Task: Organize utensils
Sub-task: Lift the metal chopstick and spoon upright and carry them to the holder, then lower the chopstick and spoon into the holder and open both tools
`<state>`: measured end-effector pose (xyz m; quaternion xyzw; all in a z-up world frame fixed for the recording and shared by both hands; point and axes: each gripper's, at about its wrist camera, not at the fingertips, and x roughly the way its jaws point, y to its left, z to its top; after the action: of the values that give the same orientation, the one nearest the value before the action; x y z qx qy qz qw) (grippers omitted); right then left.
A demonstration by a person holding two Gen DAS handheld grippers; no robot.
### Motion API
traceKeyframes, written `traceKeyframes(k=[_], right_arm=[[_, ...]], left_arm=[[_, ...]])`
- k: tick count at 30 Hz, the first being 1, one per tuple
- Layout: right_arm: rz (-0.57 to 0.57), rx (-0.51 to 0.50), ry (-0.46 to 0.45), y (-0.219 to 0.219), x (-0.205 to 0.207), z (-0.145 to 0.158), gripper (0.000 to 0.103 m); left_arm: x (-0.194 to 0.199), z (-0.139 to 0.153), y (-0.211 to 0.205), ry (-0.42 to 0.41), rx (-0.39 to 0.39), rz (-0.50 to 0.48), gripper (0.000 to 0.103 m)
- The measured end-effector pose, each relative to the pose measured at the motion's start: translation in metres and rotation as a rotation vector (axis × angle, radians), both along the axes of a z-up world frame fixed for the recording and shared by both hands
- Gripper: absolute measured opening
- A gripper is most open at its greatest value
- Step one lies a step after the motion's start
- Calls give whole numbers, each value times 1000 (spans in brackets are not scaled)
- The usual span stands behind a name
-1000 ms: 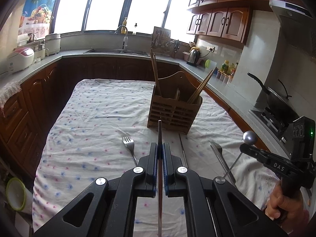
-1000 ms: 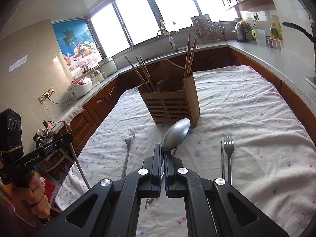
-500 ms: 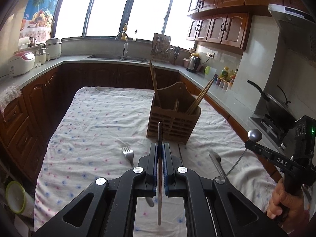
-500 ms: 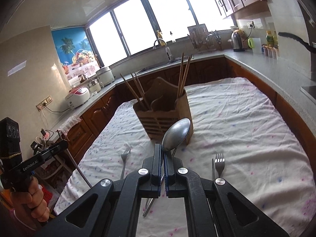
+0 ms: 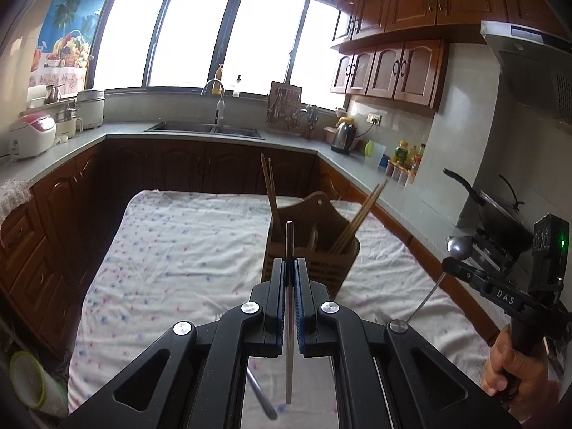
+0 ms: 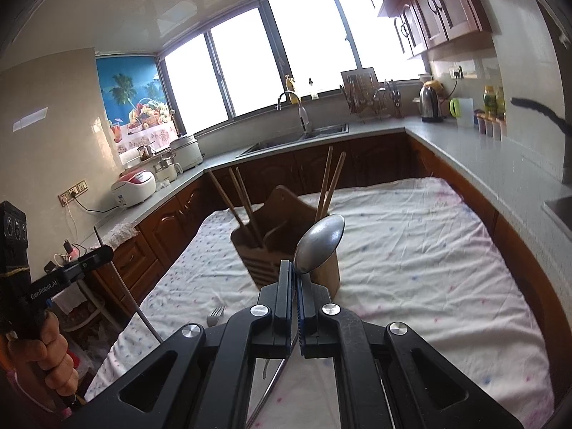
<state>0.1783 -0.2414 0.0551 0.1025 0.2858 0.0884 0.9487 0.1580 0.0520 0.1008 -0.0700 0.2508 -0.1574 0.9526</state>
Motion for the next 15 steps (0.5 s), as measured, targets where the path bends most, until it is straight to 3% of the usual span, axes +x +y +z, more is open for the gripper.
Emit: traceKeyframes(k=[15], right_arm=[[-22,-78,-91,-5,55,30,2]], left_arm=[[65,33,2,-141,-22,37,3]])
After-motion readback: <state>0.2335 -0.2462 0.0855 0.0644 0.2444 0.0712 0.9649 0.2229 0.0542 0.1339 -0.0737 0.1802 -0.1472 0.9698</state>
